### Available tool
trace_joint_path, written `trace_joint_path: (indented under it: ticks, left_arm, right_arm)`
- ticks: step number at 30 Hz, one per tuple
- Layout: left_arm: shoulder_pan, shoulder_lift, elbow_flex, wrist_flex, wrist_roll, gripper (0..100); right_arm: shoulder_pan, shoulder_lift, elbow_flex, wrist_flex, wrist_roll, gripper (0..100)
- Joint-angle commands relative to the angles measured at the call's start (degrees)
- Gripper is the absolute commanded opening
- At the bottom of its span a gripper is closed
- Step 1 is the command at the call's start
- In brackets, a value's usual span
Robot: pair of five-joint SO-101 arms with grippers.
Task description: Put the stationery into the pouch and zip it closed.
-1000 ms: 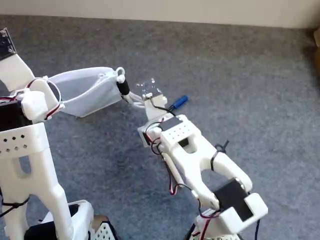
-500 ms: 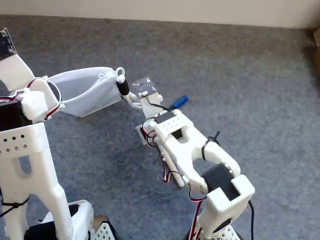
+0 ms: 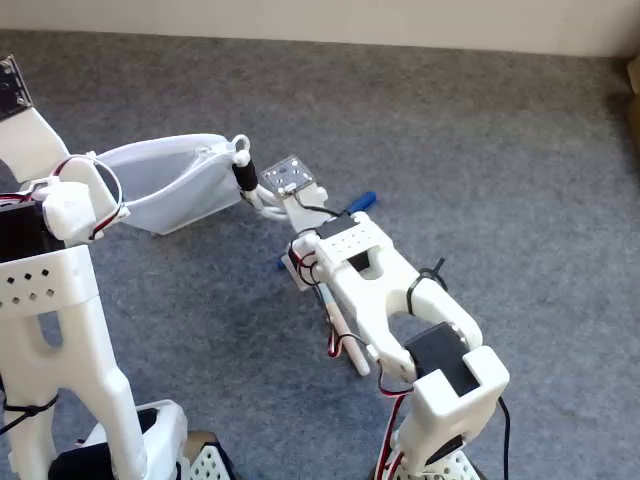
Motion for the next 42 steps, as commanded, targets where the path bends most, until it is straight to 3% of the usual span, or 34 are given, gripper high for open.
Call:
trace_joint_path:
  ticks: [1, 7, 13, 22, 29, 42]
  left_arm:
    - [-1.1, -1.0, 0.0, -1.3, 0.6, 1]
    - [-1.1, -1.0, 0.0, -1.3, 0.6, 1]
    - [-1.1, -1.0, 0.0, -1.3, 0.6, 1]
    - [-0.8, -1.0, 0.0, -0.9, 0.6, 1]
    - [3.4, -1.0, 0.0, -0.9, 0.3, 1]
    - [5.6, -1.0, 0.0, -0.8, -1.1, 1]
  right_arm:
    - [0.0, -0.2, -1.2, 0.9, 1.0, 0.4]
    - [0.8, -0.7, -1.2, 1.3, 1.0, 0.4]
    - [1.0, -3.7, -3.1, 8.4, 0.8, 0.4]
    - [2.8, -18.2, 1.8, 8.3, 0.6, 0.4]
    - [2.9, -30.1, 6.9, 8.3, 0.6, 0.4]
    - [0.0, -52.3, 13.8, 8.2, 0.5, 0.4]
